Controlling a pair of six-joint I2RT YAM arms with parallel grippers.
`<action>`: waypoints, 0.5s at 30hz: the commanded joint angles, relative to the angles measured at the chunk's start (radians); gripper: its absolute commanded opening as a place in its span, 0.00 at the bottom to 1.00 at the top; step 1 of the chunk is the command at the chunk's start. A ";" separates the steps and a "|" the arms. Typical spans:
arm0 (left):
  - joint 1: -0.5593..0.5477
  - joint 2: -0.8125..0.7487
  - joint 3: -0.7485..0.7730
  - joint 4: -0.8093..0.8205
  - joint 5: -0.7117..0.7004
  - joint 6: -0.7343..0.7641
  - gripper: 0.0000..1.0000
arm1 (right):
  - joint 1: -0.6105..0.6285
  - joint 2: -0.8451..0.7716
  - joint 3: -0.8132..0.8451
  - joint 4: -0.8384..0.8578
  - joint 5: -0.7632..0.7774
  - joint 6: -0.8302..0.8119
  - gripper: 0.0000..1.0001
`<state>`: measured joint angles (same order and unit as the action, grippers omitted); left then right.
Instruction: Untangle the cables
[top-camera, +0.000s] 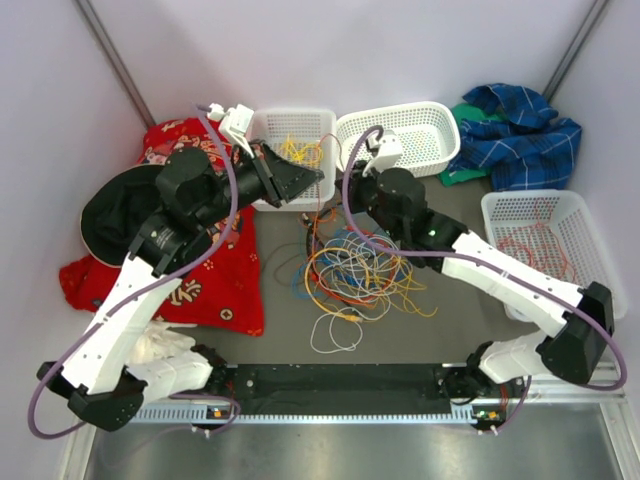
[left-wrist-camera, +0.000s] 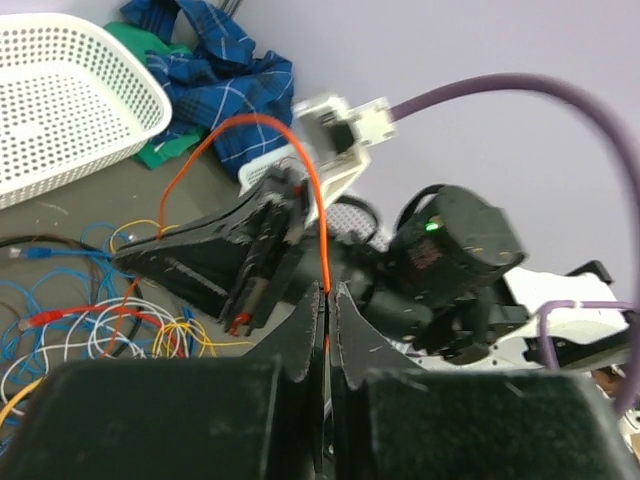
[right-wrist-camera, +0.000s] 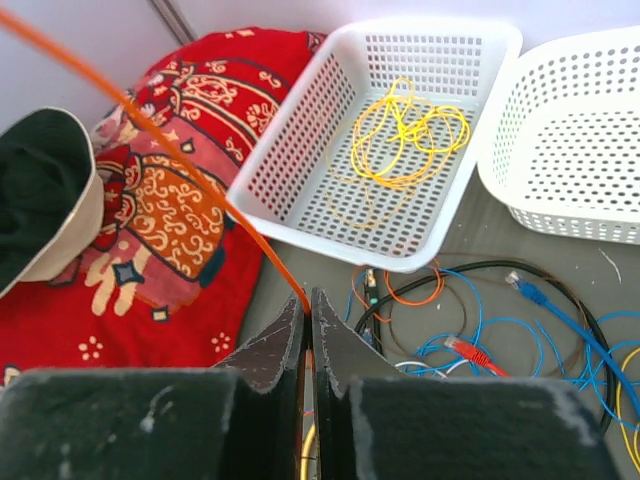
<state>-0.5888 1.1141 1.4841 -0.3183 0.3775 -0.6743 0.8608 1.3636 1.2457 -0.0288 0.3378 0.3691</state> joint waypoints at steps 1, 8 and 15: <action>-0.002 -0.033 -0.057 0.007 -0.051 0.030 0.13 | -0.003 -0.113 0.081 -0.018 0.013 0.001 0.00; -0.003 -0.085 -0.224 0.010 -0.239 0.045 0.99 | -0.003 -0.146 0.411 -0.385 0.139 -0.084 0.00; 0.000 -0.132 -0.337 0.027 -0.347 0.061 0.99 | -0.207 -0.113 0.704 -0.652 0.143 -0.006 0.00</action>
<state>-0.5888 1.0317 1.1816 -0.3370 0.1215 -0.6399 0.7757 1.2602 1.8359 -0.4759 0.4629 0.3016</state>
